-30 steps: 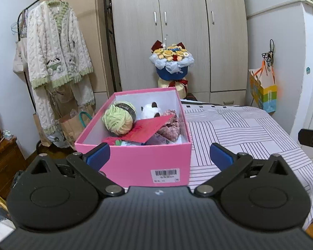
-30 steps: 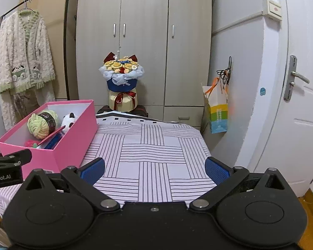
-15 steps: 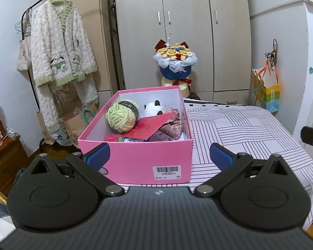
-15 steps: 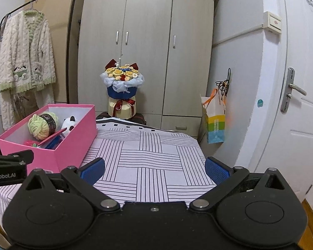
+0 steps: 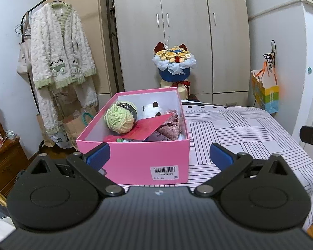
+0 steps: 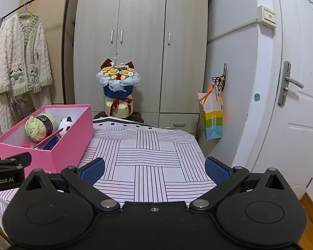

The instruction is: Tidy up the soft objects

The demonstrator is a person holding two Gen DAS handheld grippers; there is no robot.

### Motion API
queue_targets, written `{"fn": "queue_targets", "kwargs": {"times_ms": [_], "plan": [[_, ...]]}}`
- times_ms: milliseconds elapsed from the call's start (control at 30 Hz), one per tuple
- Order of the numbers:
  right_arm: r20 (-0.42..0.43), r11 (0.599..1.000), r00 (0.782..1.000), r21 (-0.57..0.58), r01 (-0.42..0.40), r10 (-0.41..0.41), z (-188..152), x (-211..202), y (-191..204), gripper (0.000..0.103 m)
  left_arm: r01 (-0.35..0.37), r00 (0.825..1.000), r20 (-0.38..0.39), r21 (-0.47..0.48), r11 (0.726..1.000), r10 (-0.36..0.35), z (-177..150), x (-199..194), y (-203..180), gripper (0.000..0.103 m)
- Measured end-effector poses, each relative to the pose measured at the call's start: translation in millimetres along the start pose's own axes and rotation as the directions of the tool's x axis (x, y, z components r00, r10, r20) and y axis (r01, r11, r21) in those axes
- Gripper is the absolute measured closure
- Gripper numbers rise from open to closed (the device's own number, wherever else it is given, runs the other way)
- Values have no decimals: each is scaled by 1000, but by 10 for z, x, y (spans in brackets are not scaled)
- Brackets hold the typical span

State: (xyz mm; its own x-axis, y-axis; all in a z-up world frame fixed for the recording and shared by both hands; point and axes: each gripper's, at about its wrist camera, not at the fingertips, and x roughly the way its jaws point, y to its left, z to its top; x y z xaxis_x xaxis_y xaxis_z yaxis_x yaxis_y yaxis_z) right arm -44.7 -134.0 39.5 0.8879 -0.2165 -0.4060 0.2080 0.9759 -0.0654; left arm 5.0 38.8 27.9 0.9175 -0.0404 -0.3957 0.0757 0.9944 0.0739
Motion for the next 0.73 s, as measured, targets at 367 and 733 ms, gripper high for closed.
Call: {"fn": "queue_targets", "kwargs": {"times_ms": [367, 733], "plan": [[-3, 1000, 1000, 0, -1, 1, -12, -2, -1, 0, 8, 1000, 6, -22, 1000, -8, -4, -15, 42, 0], [-3, 1000, 1000, 1, -2, 2, -20, 2, -9, 0, 2, 1000, 9, -19, 1000, -2, -3, -6, 50, 0]]}}
